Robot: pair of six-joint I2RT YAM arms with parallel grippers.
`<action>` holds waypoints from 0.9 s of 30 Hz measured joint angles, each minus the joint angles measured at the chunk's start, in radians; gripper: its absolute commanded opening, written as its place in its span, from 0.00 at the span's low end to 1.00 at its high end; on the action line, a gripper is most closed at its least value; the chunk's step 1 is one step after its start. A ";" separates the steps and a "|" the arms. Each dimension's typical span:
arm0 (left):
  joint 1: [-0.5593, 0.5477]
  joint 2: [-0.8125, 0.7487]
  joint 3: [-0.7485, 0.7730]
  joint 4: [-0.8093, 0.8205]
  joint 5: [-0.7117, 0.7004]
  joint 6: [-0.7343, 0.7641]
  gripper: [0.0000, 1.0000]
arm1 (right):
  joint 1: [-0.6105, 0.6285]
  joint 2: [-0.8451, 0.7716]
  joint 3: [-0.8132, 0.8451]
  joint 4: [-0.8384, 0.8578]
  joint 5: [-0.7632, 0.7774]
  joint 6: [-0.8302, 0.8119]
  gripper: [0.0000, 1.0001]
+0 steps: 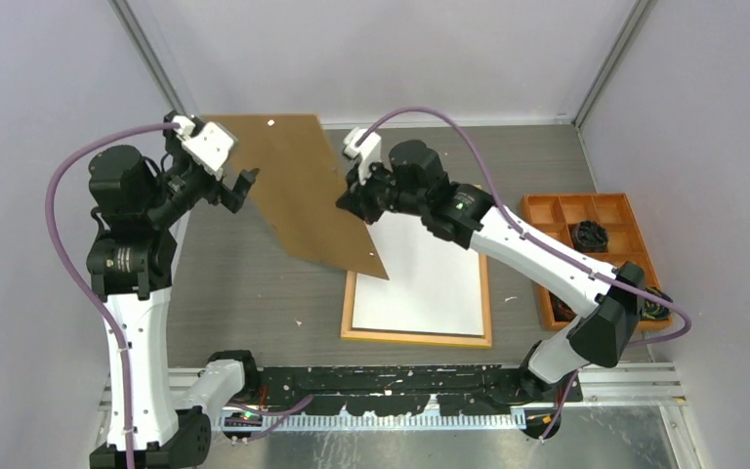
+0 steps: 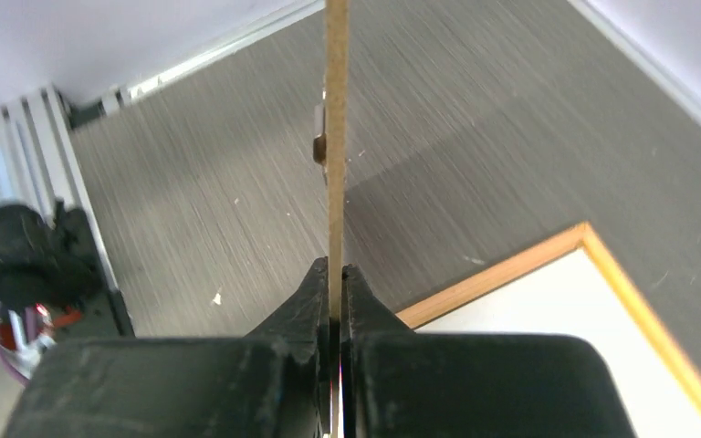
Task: Put the photo into the frame
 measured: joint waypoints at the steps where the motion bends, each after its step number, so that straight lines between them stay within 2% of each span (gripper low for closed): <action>1: 0.000 0.005 0.018 0.019 -0.038 -0.038 1.00 | -0.025 0.000 0.000 0.001 -0.002 0.061 0.01; 9: 0.000 0.101 0.092 0.031 -0.277 -0.152 1.00 | -0.243 -0.010 -0.052 0.034 -0.061 0.427 0.01; 15: 0.000 0.165 0.118 -0.022 -0.398 -0.168 1.00 | -0.422 -0.019 -0.161 0.097 -0.287 0.701 0.01; 22: 0.000 0.209 0.014 -0.055 -0.431 -0.161 0.99 | -0.644 -0.089 -0.270 0.136 -0.515 0.925 0.01; 27: 0.000 0.242 -0.117 -0.071 -0.394 -0.117 0.99 | -0.784 -0.219 -0.370 0.079 -0.631 0.958 0.01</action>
